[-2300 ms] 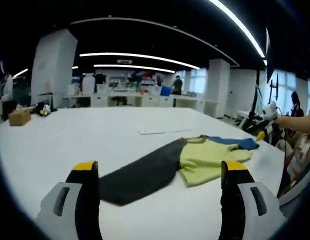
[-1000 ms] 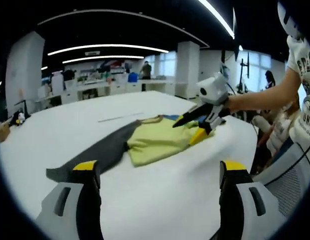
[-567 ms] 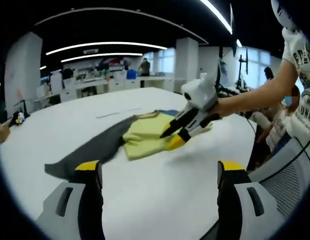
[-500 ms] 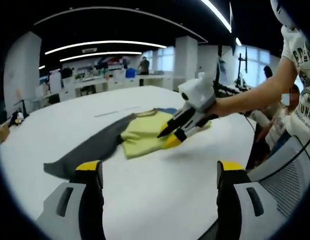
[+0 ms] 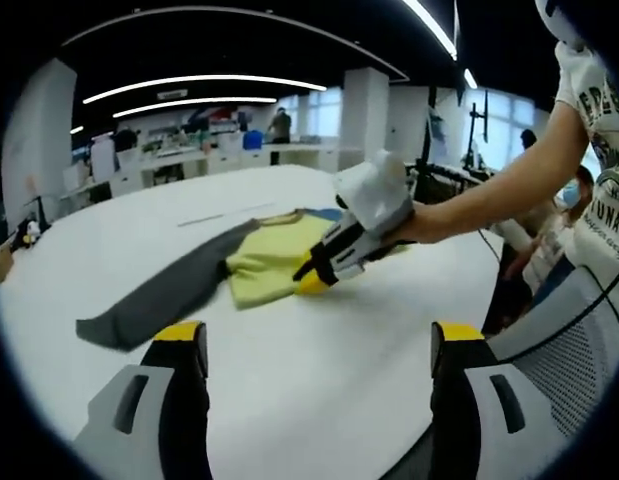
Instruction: Fold the garment on the visible template until the final outline fits inside the template.
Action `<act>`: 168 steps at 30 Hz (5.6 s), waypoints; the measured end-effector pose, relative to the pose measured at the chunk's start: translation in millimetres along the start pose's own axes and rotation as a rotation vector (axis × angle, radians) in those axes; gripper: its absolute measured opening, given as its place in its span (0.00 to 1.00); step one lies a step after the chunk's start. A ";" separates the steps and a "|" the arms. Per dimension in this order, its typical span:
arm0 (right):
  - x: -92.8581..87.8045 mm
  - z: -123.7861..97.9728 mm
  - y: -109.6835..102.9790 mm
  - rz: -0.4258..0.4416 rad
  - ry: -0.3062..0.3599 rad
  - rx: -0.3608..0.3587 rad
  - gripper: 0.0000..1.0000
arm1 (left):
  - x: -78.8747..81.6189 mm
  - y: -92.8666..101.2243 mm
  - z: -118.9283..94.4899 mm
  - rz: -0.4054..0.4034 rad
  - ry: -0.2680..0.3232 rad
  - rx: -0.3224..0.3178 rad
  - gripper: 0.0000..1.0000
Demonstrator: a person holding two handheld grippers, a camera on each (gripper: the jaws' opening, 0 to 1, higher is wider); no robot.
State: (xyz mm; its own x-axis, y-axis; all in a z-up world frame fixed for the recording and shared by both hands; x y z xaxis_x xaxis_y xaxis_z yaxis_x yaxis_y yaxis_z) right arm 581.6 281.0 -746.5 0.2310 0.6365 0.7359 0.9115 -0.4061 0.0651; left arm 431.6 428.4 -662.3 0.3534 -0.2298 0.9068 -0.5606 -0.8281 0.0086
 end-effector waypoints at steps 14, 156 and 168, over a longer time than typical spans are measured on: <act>31.6 -31.0 19.2 -0.075 0.061 -0.043 0.00 | -4.7 3.8 3.4 0.017 -0.018 -0.007 0.86; -152.9 -185.1 71.6 0.449 0.031 -0.247 0.20 | 36.8 -28.9 223.3 0.139 -0.042 0.103 0.11; -158.8 -184.0 74.3 0.427 0.020 -0.293 0.10 | 30.3 -39.2 236.4 0.244 -0.091 0.175 0.00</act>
State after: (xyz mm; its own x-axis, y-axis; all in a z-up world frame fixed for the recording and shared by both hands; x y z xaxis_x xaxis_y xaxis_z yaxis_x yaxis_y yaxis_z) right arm 550.1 29.1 -734.5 0.5528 0.3621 0.7505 0.6027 -0.7957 -0.0601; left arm 641.3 333.0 -734.8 0.2948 -0.4708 0.8315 -0.5024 -0.8166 -0.2842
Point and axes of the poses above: the point that each gripper's makers call its tool centre point, and the gripper's own axes: z roughly forward along the fingers, y roughly to its right, x roughly out of its top, the point moved 7 cm from there along -z, roughly backward along the fingers, and after that the axes turned 6 degrees about x, right-handed, at the moved point
